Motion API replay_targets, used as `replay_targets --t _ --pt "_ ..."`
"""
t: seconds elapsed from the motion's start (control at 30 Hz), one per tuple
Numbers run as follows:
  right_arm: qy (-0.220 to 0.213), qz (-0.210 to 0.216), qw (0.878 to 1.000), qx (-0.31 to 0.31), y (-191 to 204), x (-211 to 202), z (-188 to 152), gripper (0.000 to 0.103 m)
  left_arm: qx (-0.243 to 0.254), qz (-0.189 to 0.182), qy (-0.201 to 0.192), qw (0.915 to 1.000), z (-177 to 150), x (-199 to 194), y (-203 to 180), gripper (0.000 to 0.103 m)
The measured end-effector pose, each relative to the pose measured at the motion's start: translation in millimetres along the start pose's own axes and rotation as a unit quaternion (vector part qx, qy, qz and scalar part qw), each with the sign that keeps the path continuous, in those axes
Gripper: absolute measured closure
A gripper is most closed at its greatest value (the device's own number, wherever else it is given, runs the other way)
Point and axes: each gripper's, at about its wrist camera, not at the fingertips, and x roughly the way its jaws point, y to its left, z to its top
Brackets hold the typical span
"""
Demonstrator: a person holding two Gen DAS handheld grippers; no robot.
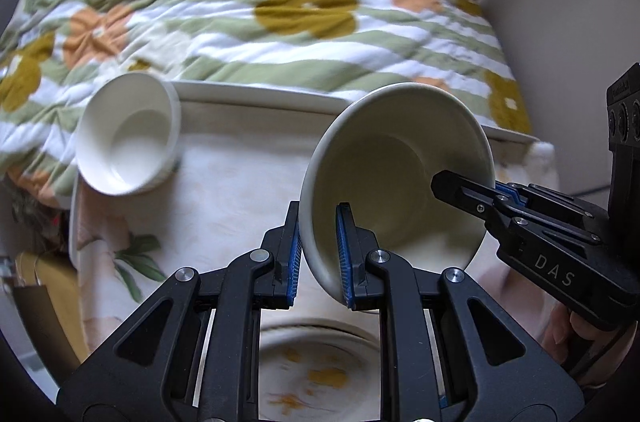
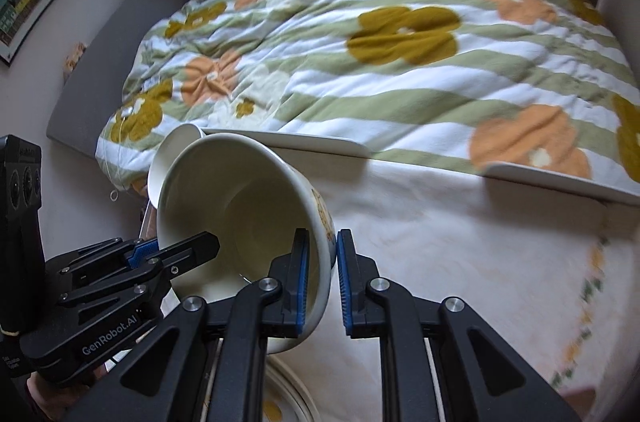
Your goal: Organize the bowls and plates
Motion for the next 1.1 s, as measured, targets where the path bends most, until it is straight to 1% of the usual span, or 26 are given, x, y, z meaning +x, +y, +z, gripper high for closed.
replay_targets --t 0.1,0.17,0.23,0.37,0.5,0.67,0.77,0.93,1.03,1.1 --pt "-0.020 -0.008 1.000 0.014 -22 -38 -20 0.090 0.020 -0.012 0.000 0.9997 -13 -10 -39 0.089" --pt "-0.028 -0.016 0.999 0.020 -35 -56 -31 0.090 0.032 -0.021 0.004 0.9993 -26 -15 -69 0.089" --pt "-0.031 -0.021 0.999 0.029 -52 -77 -48 0.090 0.038 -0.026 0.007 0.9989 -38 -18 -90 0.089" --pt "-0.034 -0.032 0.998 0.038 -79 -107 -77 0.090 0.050 -0.041 0.017 0.9977 -67 -18 -140 0.089" --pt "-0.031 -0.045 0.997 0.048 -108 -127 -111 0.090 0.067 -0.042 0.027 0.9965 -91 -14 -177 0.089" --pt "-0.017 -0.051 0.996 0.065 -138 -133 -145 0.090 0.082 -0.042 0.057 0.9941 -116 5 -208 0.089" --pt "-0.001 -0.050 0.995 0.091 -157 -128 -165 0.090 0.097 -0.038 0.082 0.9912 -125 23 -219 0.089" --pt "0.019 -0.055 0.990 0.128 -173 -110 -182 0.090 0.116 -0.035 0.120 0.9854 -127 52 -226 0.089" --pt "0.030 -0.058 0.987 0.145 -178 -100 -188 0.090 0.129 -0.030 0.140 0.9812 -122 67 -229 0.089" --pt "0.038 -0.062 0.985 0.155 -181 -93 -189 0.091 0.139 -0.027 0.146 0.9791 -120 76 -230 0.089"
